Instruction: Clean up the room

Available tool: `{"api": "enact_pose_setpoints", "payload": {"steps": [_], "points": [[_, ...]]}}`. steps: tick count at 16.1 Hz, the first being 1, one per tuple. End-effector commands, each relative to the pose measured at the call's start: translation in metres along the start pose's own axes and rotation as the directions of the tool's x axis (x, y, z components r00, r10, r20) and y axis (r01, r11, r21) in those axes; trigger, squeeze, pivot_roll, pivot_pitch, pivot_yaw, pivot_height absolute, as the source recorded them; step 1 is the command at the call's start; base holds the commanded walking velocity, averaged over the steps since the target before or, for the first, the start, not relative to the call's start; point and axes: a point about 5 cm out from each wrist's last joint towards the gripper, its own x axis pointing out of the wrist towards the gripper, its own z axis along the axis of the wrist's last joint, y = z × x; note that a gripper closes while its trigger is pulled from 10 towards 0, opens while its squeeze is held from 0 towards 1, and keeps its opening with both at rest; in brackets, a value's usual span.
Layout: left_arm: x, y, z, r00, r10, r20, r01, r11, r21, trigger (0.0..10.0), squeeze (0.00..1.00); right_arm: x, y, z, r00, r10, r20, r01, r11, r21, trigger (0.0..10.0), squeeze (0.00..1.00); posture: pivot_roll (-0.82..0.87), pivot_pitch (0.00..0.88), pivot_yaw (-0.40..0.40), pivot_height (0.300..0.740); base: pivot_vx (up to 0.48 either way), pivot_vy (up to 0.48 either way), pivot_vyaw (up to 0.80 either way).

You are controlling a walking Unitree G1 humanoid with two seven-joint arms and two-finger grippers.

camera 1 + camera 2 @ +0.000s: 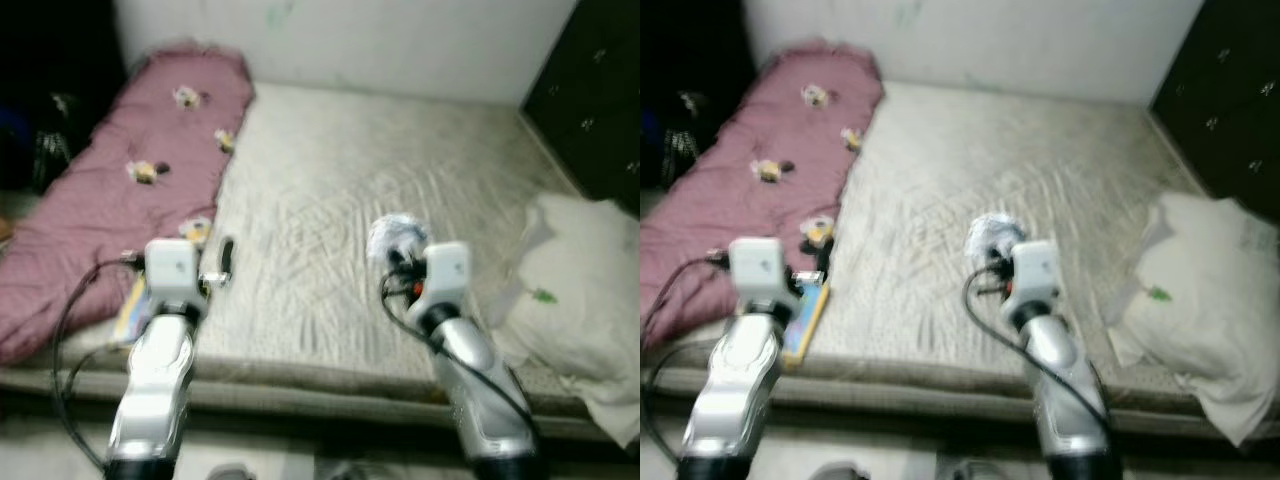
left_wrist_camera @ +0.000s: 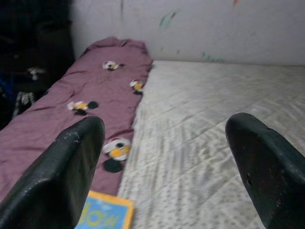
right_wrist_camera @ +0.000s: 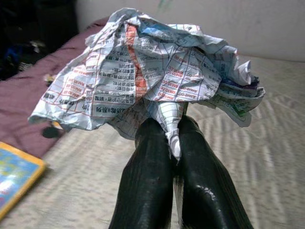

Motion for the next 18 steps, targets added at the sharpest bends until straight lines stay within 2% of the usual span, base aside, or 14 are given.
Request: {"api": "enact_pose_setpoints", "payload": {"steps": [1,8,18], "points": [[0.0014,-0.0052,0.0033,1.0,-0.015,0.012,0.015,1.0,-0.01,10.0,0.0,-0.0012,-0.0073,0.0061,1.0,-0.01,0.023,0.01,1.0,-0.013,10.0,0.0,-0.01,0.001,-0.057,0.74,0.0,0.0,0.0],[-0.004,-0.0127,-0.0024,0.999,-0.036,-0.005,0.036,0.999,-0.028,10.0,0.0,-0.0024,-0.0079,0.0048,1.0,-0.001,0.022,0.002,1.0,-0.023,10.0,0.0,-0.02,0.013,-0.059,0.74,0.0,0.0,0.0],[-0.0009,-0.013,-0.0005,0.999,-0.034,0.004,0.034,0.999,-0.037,10.0,0.0,-0.0021,-0.0102,0.0017,1.0,-0.007,0.0,0.007,1.0,-0.025,10.0,0.0,-0.03,0.017,-0.061,0.74,0.0,0.46,0.0]]}}
